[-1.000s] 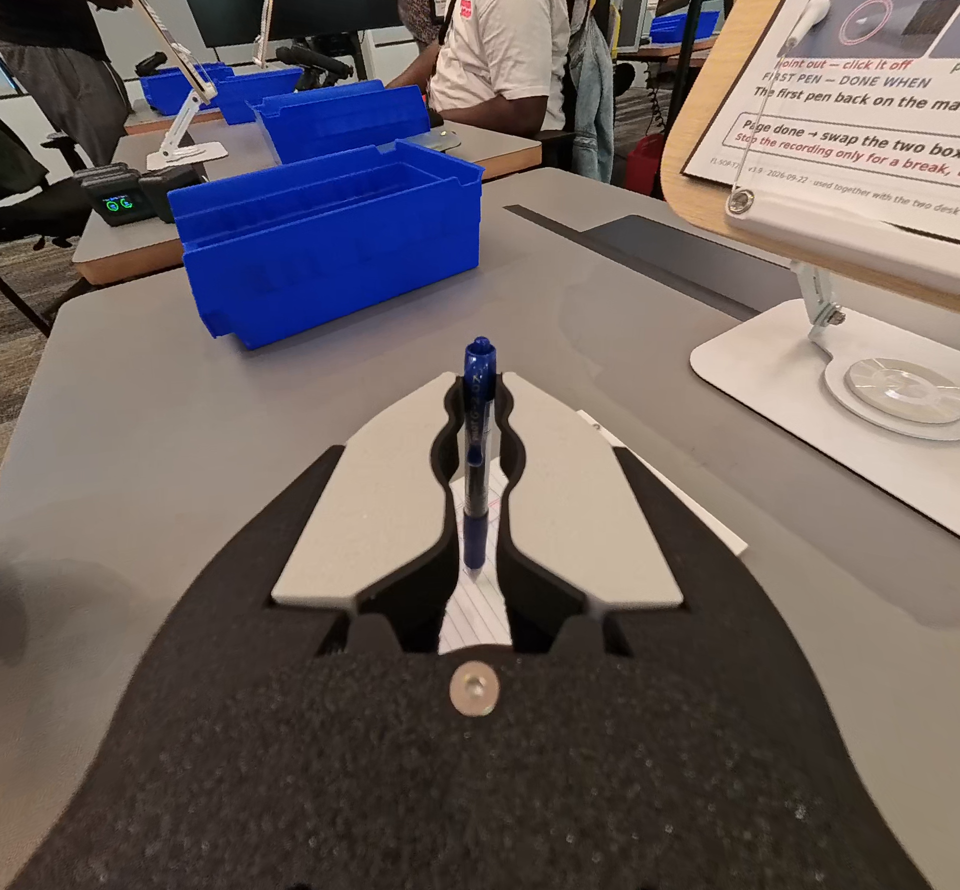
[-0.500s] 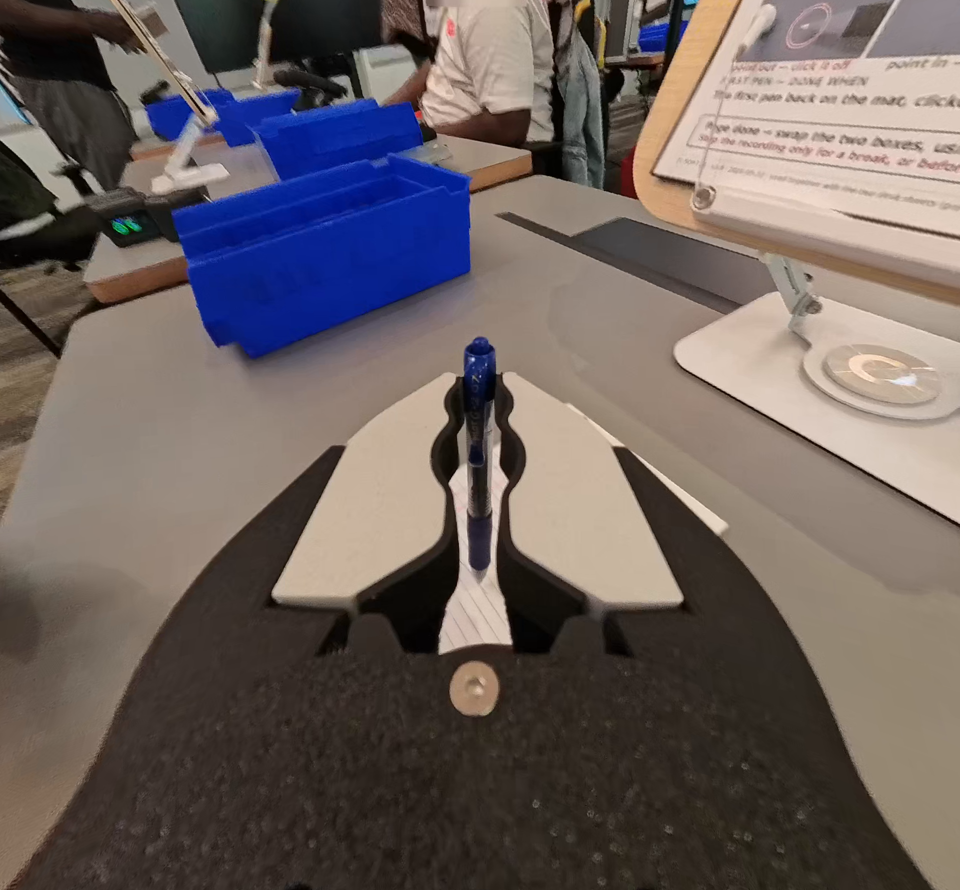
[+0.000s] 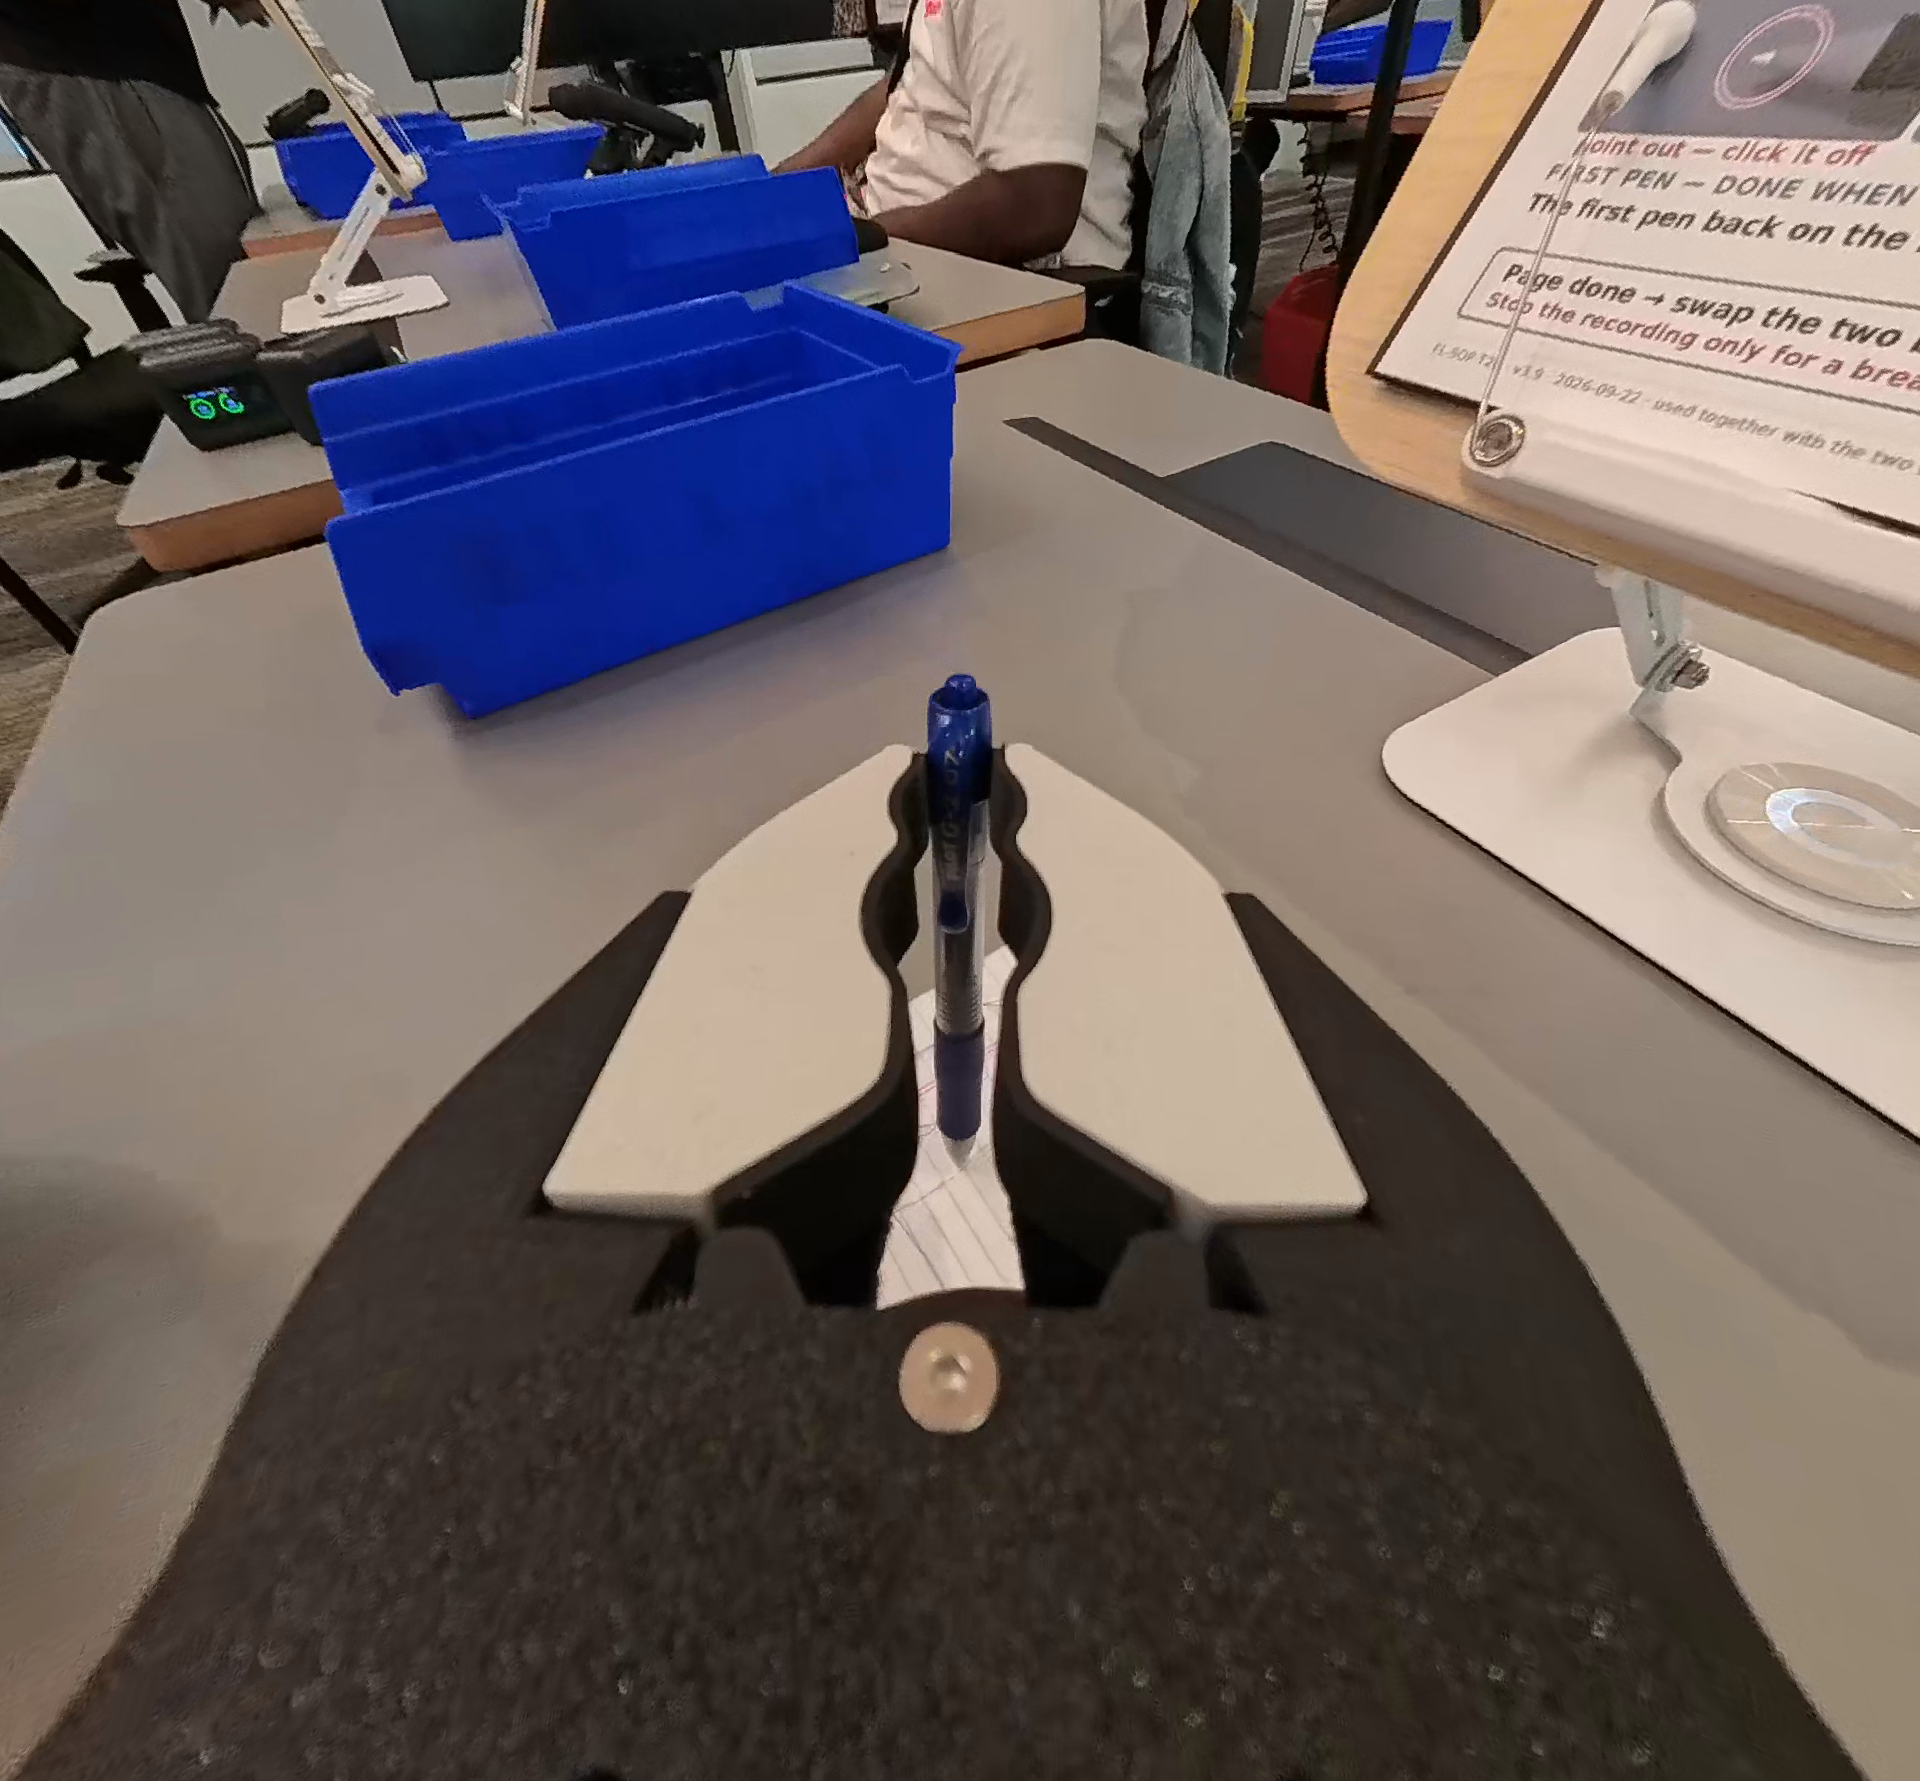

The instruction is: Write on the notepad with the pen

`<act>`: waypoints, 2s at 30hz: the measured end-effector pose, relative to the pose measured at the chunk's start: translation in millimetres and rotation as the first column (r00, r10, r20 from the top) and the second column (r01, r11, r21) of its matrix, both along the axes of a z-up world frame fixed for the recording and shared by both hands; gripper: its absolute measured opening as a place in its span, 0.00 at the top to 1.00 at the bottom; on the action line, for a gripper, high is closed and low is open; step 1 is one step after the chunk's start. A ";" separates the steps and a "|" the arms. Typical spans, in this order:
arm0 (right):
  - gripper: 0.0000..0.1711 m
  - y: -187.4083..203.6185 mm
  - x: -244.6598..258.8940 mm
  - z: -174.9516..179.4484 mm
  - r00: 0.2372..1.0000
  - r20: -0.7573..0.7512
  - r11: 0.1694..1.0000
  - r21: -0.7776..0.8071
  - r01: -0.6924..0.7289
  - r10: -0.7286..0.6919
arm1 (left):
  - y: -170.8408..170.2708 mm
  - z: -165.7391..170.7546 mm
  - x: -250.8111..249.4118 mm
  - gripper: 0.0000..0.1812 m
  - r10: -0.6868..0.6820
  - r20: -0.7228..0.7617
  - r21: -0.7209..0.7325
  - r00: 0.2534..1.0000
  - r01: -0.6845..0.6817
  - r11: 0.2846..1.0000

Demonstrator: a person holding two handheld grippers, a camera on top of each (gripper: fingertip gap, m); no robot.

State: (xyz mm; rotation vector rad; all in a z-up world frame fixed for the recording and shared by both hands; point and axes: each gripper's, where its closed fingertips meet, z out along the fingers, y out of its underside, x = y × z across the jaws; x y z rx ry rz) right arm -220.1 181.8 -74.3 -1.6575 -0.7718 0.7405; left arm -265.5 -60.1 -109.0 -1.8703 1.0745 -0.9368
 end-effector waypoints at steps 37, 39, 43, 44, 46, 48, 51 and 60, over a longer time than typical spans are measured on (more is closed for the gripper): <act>0.94 10.9 10.5 5.2 0.999 -0.043 1.000 -0.009 0.028 -0.029 | -1.0 -2.9 1.8 0.67 -0.006 -0.012 -0.002 1.000 0.006 1.000; 0.94 12.3 8.2 3.5 0.999 -0.033 1.000 -0.008 0.029 -0.029 | 0.0 -2.8 0.4 0.67 -0.002 -0.010 -0.003 1.000 0.002 1.000; 0.94 13.3 7.4 1.1 0.999 -0.024 0.999 -0.008 0.031 -0.031 | 1.3 -3.0 -1.1 0.67 0.001 -0.006 -0.006 1.000 -0.001 1.000; 0.94 13.3 7.8 1.1 0.999 -0.023 0.999 -0.009 0.032 -0.032 | 1.3 -3.1 -1.2 0.67 -0.001 -0.006 -0.007 1.000 0.001 1.000; 0.94 13.1 8.4 2.4 0.999 -0.034 1.000 -0.013 0.028 -0.028 | 1.1 -3.7 -0.9 0.67 -0.003 -0.006 -0.008 1.000 0.002 1.000; 0.94 13.0 10.7 6.6 0.998 -0.058 0.999 -0.011 0.032 -0.032 | 0.5 -4.2 -0.4 0.67 -0.006 -0.009 -0.008 1.000 0.006 1.000; 0.94 13.9 11.5 4.8 0.998 -0.043 0.999 -0.014 0.033 -0.033 | 0.2 -4.2 -0.1 0.67 -0.007 -0.011 -0.008 1.000 0.007 1.000; 0.94 14.6 12.7 0.4 0.999 -0.001 0.999 -0.001 0.041 -0.041 | 0.0 -3.9 0.5 0.67 -0.007 -0.011 -0.007 1.000 0.007 1.000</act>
